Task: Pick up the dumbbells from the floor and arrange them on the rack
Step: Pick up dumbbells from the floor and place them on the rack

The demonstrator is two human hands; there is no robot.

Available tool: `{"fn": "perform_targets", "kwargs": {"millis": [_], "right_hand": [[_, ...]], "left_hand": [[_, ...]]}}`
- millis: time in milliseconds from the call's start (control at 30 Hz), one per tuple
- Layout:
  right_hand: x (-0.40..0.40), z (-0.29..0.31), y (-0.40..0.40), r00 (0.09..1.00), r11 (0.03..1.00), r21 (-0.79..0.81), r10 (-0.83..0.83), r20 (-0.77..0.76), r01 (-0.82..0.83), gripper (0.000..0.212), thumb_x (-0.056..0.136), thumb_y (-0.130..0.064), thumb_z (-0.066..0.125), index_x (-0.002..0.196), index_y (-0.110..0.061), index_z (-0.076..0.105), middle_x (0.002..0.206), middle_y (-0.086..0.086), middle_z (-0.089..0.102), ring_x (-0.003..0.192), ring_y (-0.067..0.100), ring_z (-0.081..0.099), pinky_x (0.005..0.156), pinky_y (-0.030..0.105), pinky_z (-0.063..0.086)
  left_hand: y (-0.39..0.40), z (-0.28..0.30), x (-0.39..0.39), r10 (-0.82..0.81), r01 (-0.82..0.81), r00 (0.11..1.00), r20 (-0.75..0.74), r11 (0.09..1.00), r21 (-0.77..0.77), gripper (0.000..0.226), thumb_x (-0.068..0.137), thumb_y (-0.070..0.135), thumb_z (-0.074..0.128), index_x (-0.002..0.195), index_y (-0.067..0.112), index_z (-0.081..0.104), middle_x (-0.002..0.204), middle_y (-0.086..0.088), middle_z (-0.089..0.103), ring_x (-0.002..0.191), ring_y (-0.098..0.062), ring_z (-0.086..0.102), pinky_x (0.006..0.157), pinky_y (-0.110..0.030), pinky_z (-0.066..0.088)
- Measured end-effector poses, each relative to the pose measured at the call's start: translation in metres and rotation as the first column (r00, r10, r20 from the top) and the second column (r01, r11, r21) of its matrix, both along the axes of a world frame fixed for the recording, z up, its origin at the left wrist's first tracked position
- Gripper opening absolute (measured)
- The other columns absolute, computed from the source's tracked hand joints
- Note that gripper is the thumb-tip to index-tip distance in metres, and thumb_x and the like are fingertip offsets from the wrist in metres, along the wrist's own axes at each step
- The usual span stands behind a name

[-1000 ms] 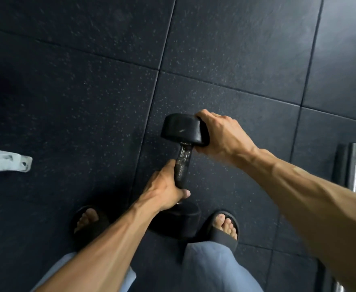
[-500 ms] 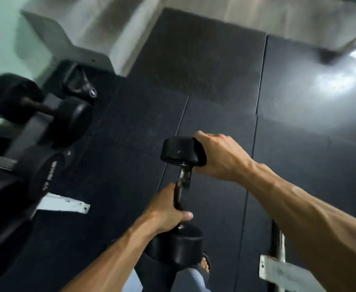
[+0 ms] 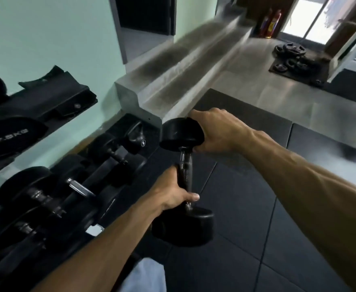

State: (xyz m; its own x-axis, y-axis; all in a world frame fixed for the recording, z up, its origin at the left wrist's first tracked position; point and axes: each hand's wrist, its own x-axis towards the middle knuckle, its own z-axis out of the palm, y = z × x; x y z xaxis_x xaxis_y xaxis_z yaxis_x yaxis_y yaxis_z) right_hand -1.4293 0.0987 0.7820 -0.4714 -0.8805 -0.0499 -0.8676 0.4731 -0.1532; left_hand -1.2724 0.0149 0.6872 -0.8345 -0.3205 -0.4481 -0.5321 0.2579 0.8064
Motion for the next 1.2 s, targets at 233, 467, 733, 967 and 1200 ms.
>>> {"fn": "perform_targets", "kwargs": {"millis": [233,467,733,967,1200], "right_hand": [[-0.039,0.034,-0.136,0.997,0.996,0.046,0.081,0.015,-0.082,0.059,0.065,-0.039,0.081,0.115,-0.022,0.054,0.097,0.002,0.069,0.092,0.029,0.064,0.079,0.04,0.052],[-0.074,0.033,-0.265,0.976,0.976,0.03,0.213,0.042,-0.214,0.061,0.065,-0.038,0.081,0.117,-0.024,0.052,0.097,0.001,0.068,0.09,0.025,0.064,0.079,0.043,0.054],[-0.11,0.024,-0.414,0.895,0.891,0.076,0.445,0.045,-0.447,0.058,0.069,-0.035,0.081,0.117,-0.02,0.054,0.102,0.004,0.067,0.096,0.027,0.062,0.084,0.041,0.051],[-0.134,0.016,-0.533,0.804,0.801,0.074,0.59,0.069,-0.594,0.06,0.065,-0.039,0.08,0.117,-0.023,0.053,0.101,0.0,0.068,0.094,0.026,0.062,0.082,0.044,0.052],[-0.128,0.005,-0.625,0.71,0.708,0.065,0.695,0.11,-0.703,0.06,0.067,-0.035,0.08,0.118,-0.021,0.053,0.101,-0.001,0.067,0.092,0.025,0.061,0.08,0.042,0.052]], "left_hand": [[-0.117,0.031,-0.033,0.099,-0.099,0.995,0.003,0.995,0.011,0.066,0.062,0.027,0.088,0.117,0.027,0.051,0.104,0.01,0.062,0.098,-0.011,0.06,0.094,-0.034,0.048],[-0.224,0.036,-0.058,0.24,-0.24,0.971,0.018,0.971,0.018,0.068,0.065,0.024,0.087,0.121,0.024,0.049,0.109,0.009,0.06,0.102,-0.012,0.057,0.092,-0.029,0.044],[-0.328,0.028,-0.091,0.456,-0.457,0.889,0.042,0.889,0.013,0.055,0.062,0.019,0.088,0.099,0.03,0.05,0.1,0.009,0.063,0.095,-0.011,0.059,0.087,-0.025,0.045],[-0.413,0.024,-0.115,0.614,-0.613,0.786,0.065,0.789,-0.039,0.059,0.058,0.025,0.089,0.104,0.022,0.053,0.106,0.004,0.064,0.099,-0.016,0.06,0.094,-0.035,0.048],[-0.478,0.017,-0.118,0.738,-0.738,0.67,0.082,0.674,-0.028,0.053,0.063,0.018,0.087,0.102,0.022,0.052,0.099,0.003,0.063,0.092,-0.014,0.061,0.083,-0.03,0.047]]}}
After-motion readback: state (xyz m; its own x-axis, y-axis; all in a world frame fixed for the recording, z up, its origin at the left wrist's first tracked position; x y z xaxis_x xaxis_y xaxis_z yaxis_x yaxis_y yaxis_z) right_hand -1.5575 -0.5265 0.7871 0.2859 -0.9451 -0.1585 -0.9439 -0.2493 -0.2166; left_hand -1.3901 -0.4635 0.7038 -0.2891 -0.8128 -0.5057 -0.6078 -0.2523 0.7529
